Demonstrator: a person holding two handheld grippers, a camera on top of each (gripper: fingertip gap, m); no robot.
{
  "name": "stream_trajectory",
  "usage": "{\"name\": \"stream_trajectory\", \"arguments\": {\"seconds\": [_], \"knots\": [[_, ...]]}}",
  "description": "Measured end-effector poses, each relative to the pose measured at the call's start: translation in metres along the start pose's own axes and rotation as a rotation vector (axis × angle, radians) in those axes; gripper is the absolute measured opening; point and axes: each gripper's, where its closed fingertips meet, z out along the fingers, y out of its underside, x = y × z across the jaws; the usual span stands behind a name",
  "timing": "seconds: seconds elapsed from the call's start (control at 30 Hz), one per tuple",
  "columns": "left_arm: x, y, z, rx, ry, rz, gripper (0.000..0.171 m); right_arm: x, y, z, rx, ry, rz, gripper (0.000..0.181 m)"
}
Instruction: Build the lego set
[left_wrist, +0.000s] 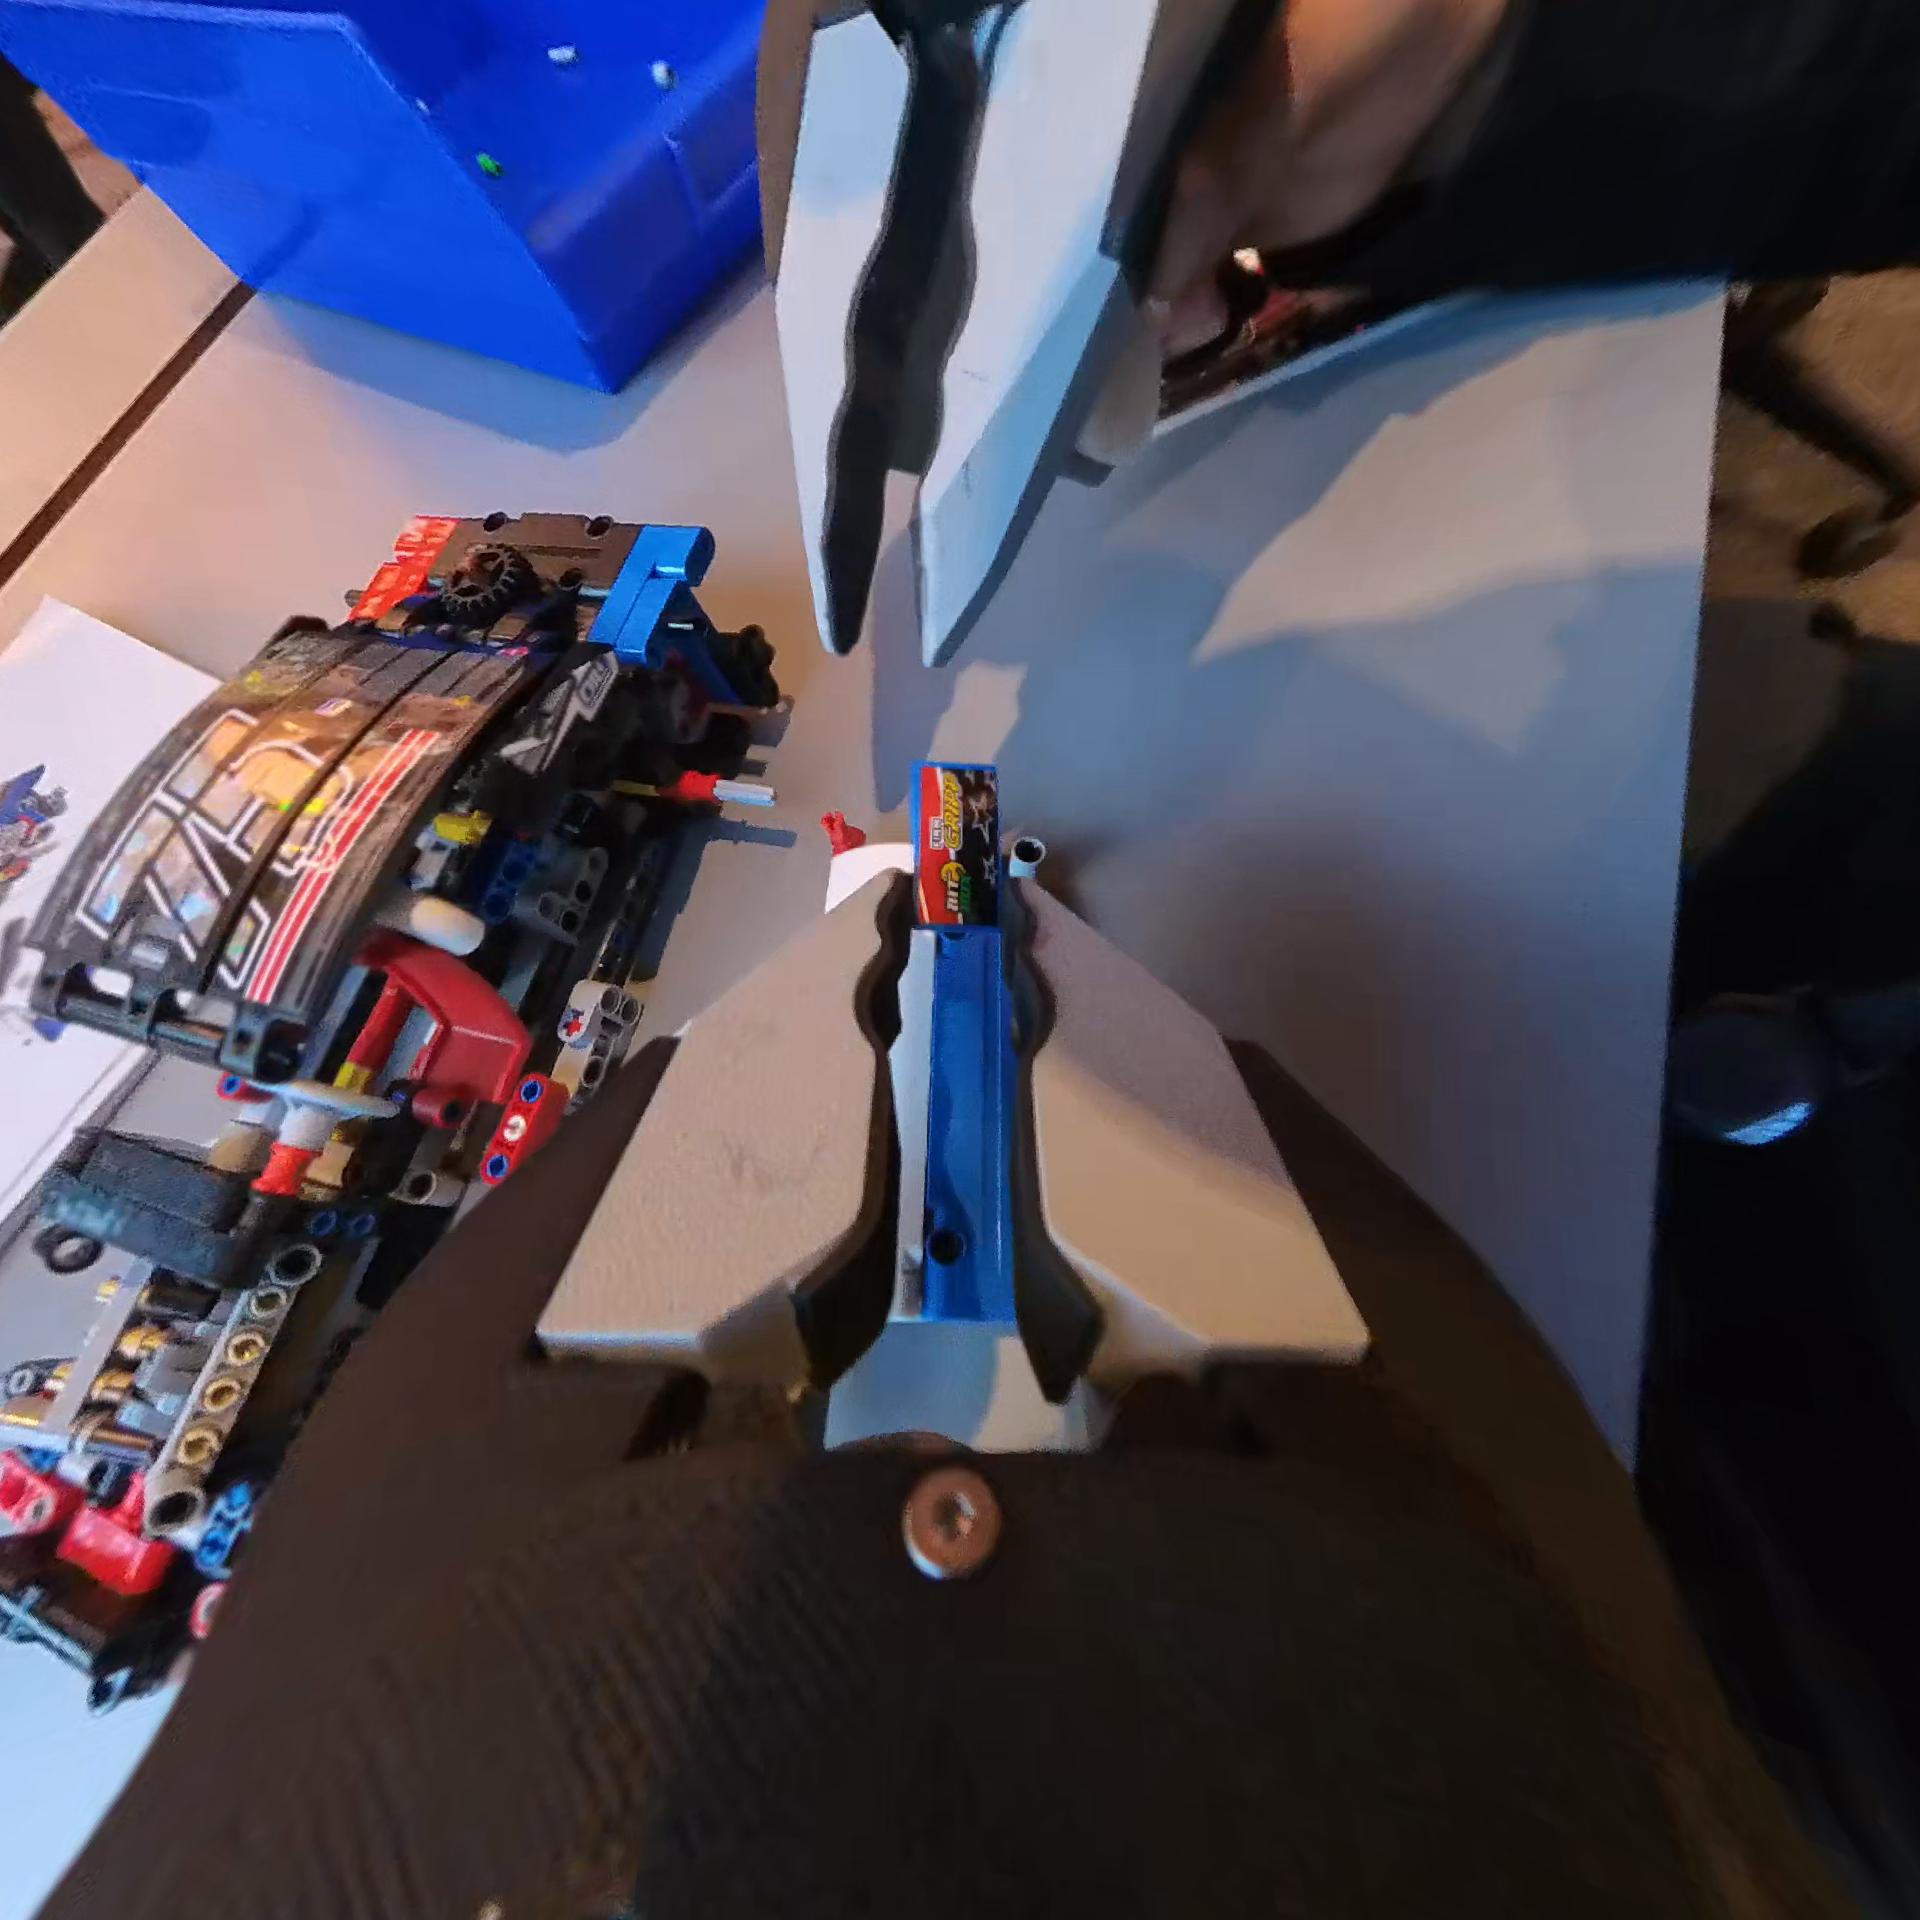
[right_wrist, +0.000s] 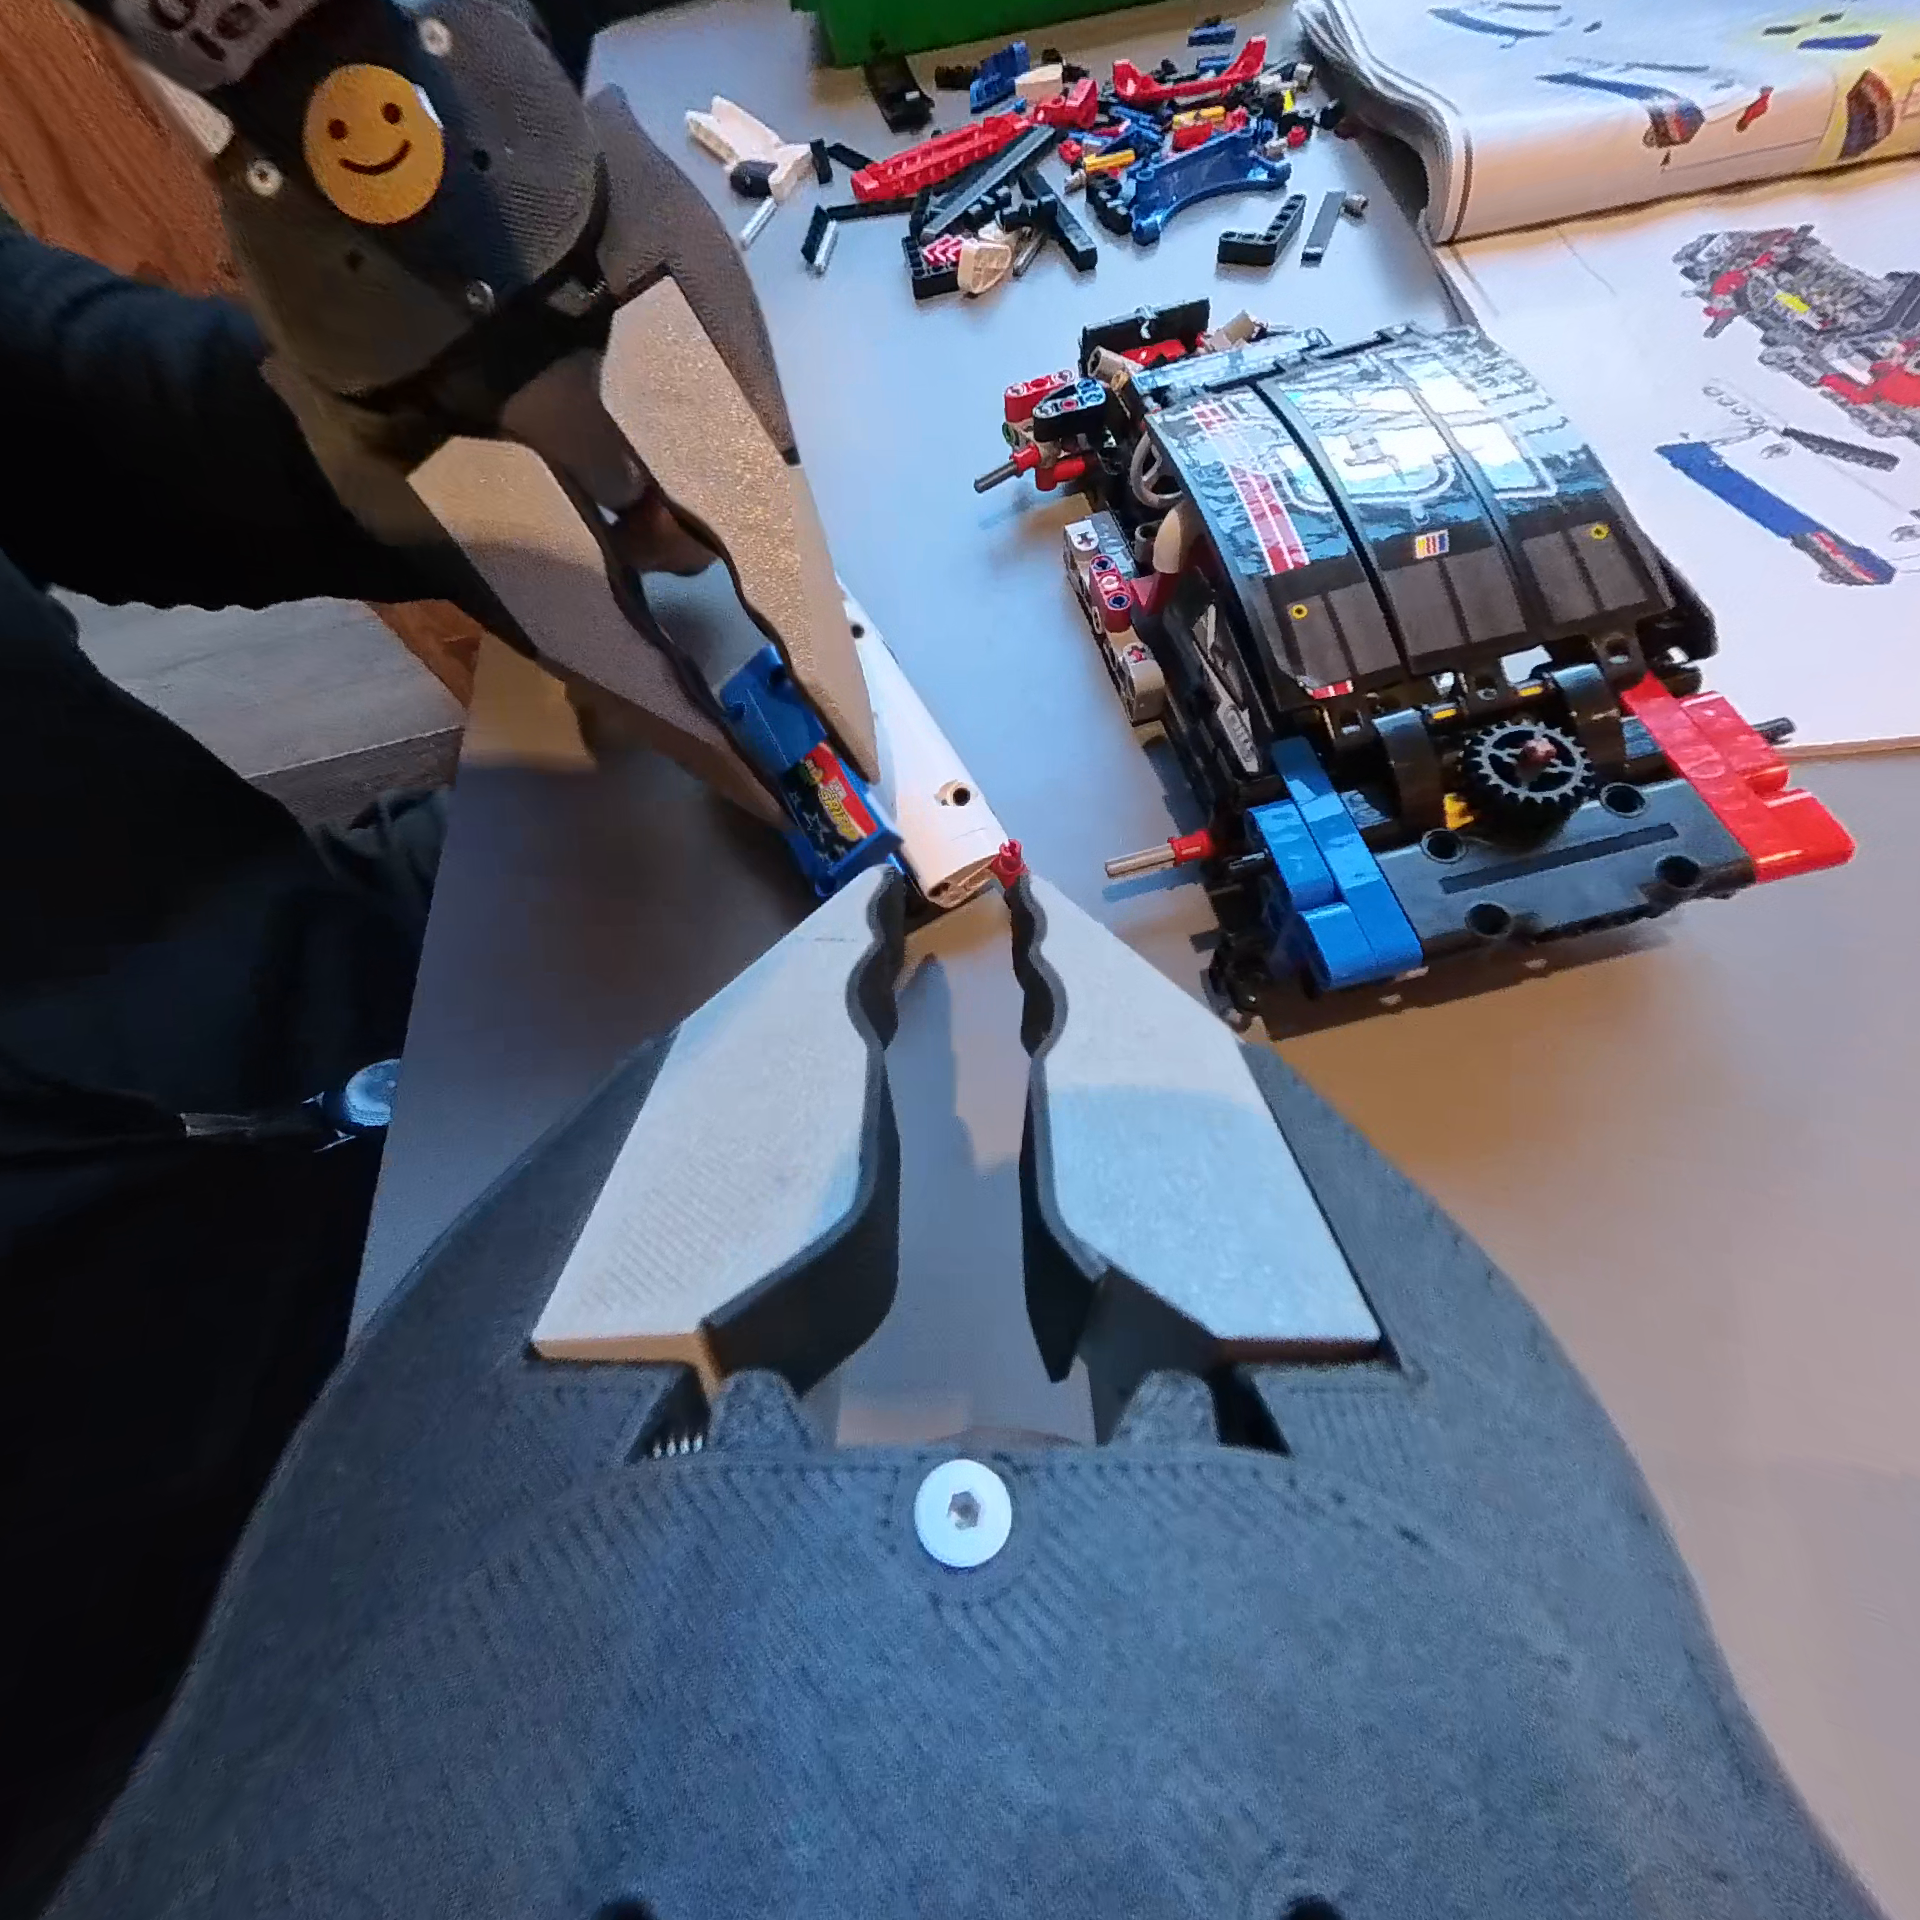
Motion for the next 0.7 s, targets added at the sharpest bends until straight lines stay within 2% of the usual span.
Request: {"name": "stream_trajectory", "arguments": {"seconds": [0.27,0.5,0.7], "knots": [[0.001,0.015,0.008,-0.145,-0.041,0.089,0.014,0.001,0.015,0.013,-0.070,-0.049,0.142,0.023],[0.003,0.016,0.011,-0.168,-0.031,0.092,0.014,0.000,0.013,0.017,-0.065,-0.084,0.200,0.026],[0.003,0.016,0.011,-0.180,-0.025,0.084,0.014,0.001,0.018,0.027,-0.122,-0.107,0.236,0.027]]}}
